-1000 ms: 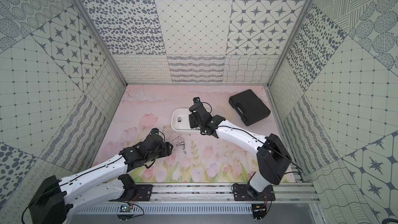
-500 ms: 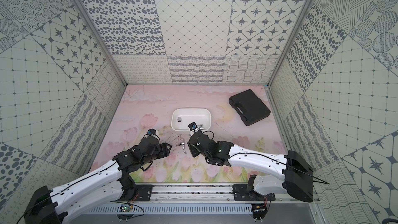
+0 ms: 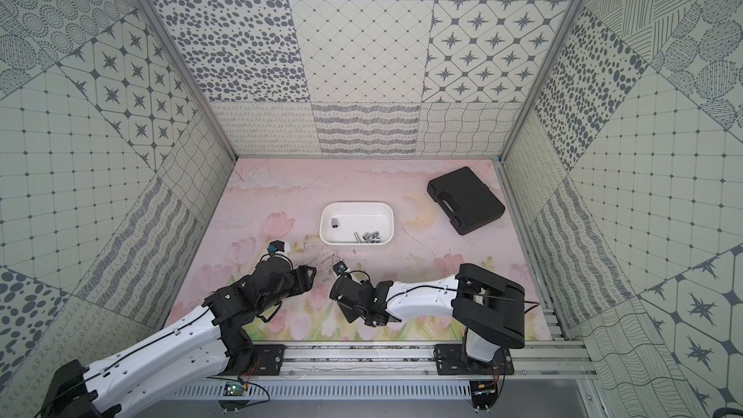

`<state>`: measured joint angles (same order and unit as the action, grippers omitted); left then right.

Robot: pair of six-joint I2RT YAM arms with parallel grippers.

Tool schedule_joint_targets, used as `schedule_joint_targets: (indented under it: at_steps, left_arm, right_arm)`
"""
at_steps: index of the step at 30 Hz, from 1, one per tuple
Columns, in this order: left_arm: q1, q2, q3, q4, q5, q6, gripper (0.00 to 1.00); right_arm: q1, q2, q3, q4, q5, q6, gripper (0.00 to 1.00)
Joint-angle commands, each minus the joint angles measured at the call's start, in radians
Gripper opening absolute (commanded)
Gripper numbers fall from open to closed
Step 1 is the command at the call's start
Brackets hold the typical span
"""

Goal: Put the socket on the desktop into the storage box
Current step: Pick up the socket head from the center of the board.

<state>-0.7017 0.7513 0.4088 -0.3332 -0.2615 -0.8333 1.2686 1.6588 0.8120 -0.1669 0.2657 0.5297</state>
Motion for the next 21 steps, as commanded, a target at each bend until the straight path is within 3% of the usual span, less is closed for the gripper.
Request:
schedule_joint_targets:
  at_steps: [1,7,21]
  left_arm:
    - [0.001,-0.007,-0.002,-0.023,-0.044,0.001,0.73]
    - [0.001,-0.001,-0.003,-0.022,-0.042,-0.003,0.73]
    - [0.001,-0.001,-0.004,-0.021,-0.041,-0.004,0.73]
  right_arm:
    - [0.002,0.032,0.028,0.074,-0.011,0.045,0.49]
    - [-0.011,0.054,0.019,0.059,0.063,0.052,0.49]
    - [-0.058,0.157,0.060,0.048,0.031,0.078,0.26]
